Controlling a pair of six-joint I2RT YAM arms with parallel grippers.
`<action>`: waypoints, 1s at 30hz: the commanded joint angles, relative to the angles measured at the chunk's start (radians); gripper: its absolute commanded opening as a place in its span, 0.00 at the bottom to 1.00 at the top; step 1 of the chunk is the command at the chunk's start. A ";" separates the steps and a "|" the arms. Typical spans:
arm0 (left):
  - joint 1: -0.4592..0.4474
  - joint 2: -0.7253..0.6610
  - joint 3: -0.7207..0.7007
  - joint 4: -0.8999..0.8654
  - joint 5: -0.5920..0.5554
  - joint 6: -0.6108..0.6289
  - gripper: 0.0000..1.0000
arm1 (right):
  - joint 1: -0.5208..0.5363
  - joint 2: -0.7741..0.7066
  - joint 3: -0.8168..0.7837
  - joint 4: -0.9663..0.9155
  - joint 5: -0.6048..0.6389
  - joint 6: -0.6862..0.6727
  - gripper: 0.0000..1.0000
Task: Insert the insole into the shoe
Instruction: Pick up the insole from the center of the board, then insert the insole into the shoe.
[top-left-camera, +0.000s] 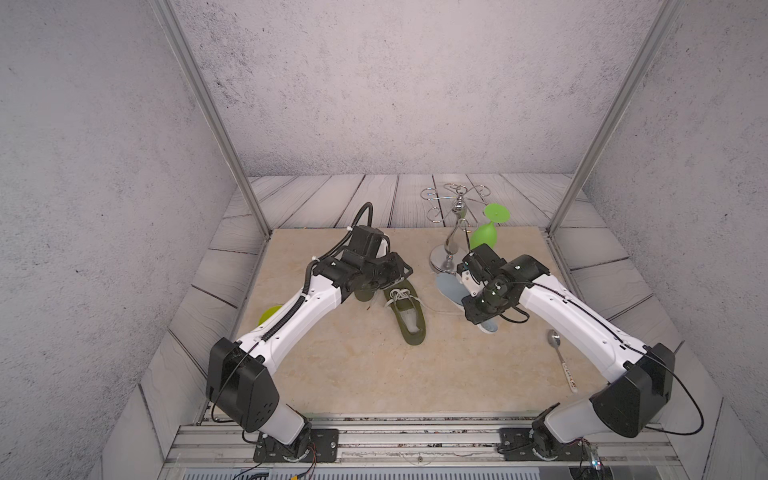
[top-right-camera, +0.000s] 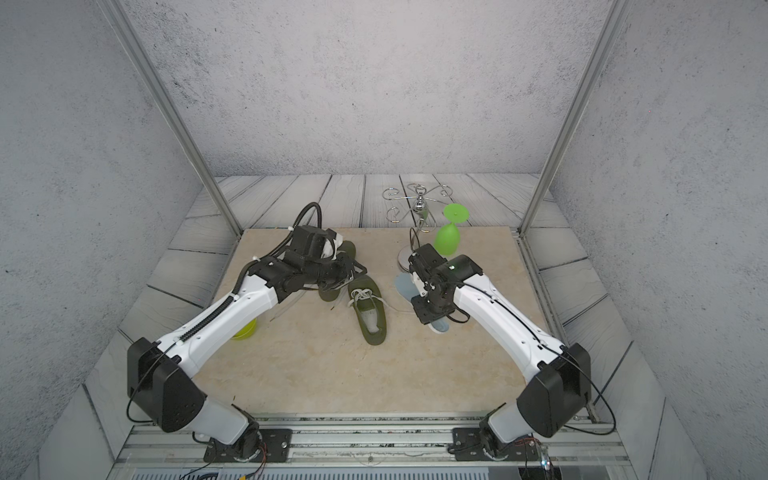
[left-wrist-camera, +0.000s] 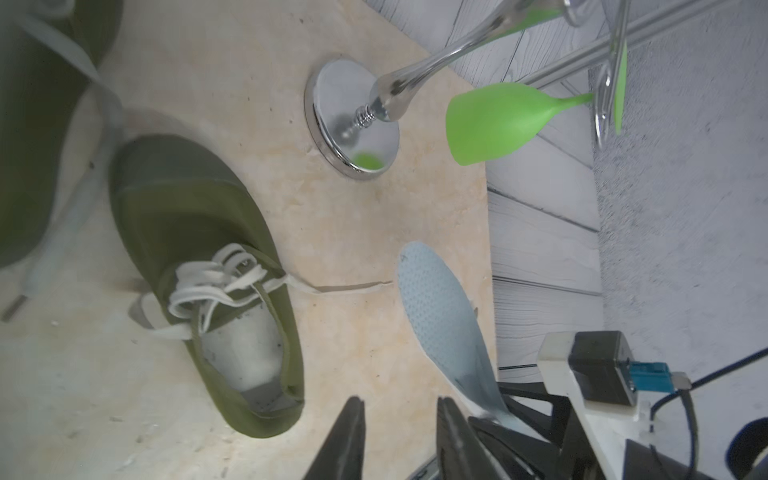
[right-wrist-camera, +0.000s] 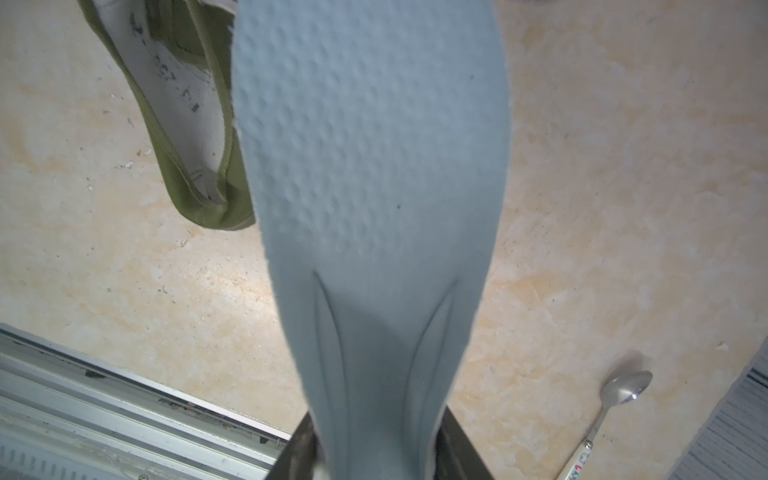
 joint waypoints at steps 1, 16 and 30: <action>-0.024 0.063 0.060 -0.262 -0.140 0.437 0.32 | -0.010 -0.084 -0.043 -0.002 0.013 0.039 0.41; -0.147 0.144 -0.071 -0.098 -0.290 1.039 0.21 | -0.085 -0.166 -0.138 0.064 -0.031 0.021 0.40; -0.178 0.390 0.101 -0.179 -0.348 1.098 0.26 | -0.169 -0.164 -0.152 0.066 -0.062 -0.027 0.40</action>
